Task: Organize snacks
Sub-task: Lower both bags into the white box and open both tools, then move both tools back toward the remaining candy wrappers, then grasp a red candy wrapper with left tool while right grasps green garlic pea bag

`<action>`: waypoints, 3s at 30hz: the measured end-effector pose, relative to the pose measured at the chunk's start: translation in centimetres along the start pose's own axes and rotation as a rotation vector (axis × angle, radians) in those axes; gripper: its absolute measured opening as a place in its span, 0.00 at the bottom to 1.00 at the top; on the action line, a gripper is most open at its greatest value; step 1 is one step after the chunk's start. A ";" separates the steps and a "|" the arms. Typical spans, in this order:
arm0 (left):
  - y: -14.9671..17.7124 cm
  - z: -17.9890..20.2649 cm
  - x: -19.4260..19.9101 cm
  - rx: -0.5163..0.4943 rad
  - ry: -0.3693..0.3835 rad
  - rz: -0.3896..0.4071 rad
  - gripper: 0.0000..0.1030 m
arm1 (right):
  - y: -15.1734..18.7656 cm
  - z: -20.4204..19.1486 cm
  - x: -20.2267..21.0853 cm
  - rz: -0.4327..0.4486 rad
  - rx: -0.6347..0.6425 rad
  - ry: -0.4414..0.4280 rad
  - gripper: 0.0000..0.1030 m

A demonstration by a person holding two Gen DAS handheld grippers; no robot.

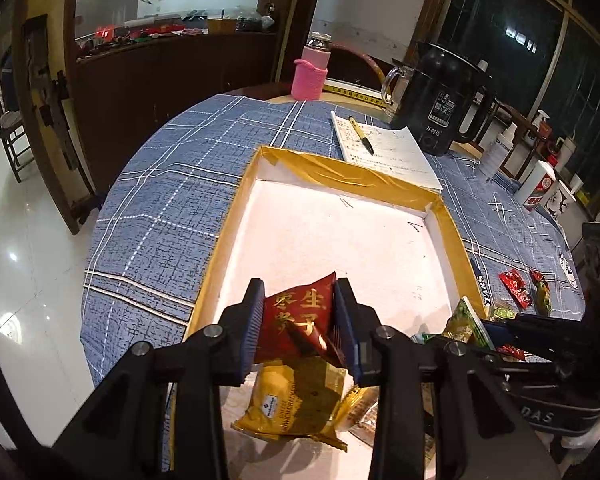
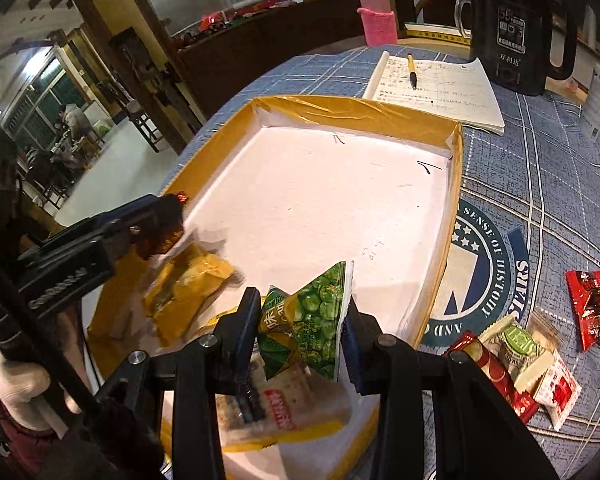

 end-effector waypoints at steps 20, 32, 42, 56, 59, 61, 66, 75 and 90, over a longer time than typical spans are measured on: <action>0.5 6.7 7.2 -0.013 0.138 0.183 0.63 | 0.7 4.9 8.1 0.164 -0.284 -0.233 0.69; 2.2 19.1 11.3 -0.148 0.238 0.255 0.69 | 7.6 11.5 18.0 0.342 -0.482 -0.551 0.99; 4.0 28.0 13.4 -0.249 0.285 0.264 0.69 | 13.0 18.7 26.0 0.566 -0.626 -0.641 1.00; 6.1 33.8 9.9 -0.320 0.305 0.169 0.71 | 15.3 25.3 28.4 0.488 -0.587 -0.061 1.00; 5.8 33.4 8.8 -0.306 0.304 0.147 0.71 | 15.2 26.5 26.6 0.445 -0.548 0.114 1.00; 5.6 32.9 8.3 -0.299 0.304 0.143 0.71 | 14.9 26.9 25.4 0.434 -0.528 0.176 1.00; 5.2 31.5 6.4 -0.285 0.280 0.122 0.72 | 14.2 27.7 22.8 0.402 -0.537 0.165 1.00; 4.4 28.0 2.3 -0.232 0.240 0.055 0.72 | 12.8 28.1 19.0 0.334 -0.480 0.239 1.00; 2.2 23.6 -6.6 -0.156 0.223 -0.170 0.71 | 9.0 28.3 9.0 0.075 -0.412 0.215 0.91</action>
Point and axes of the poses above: each gripper's, at about its wrist camera, not at the fingertips, and x roughly against the way its jaws point, z to its right, y to its underside, the point moved 6 cm from there along -x, roughly the way its jaws point, and after that the axes turned 9 degrees about y, right-handed, at the moved point
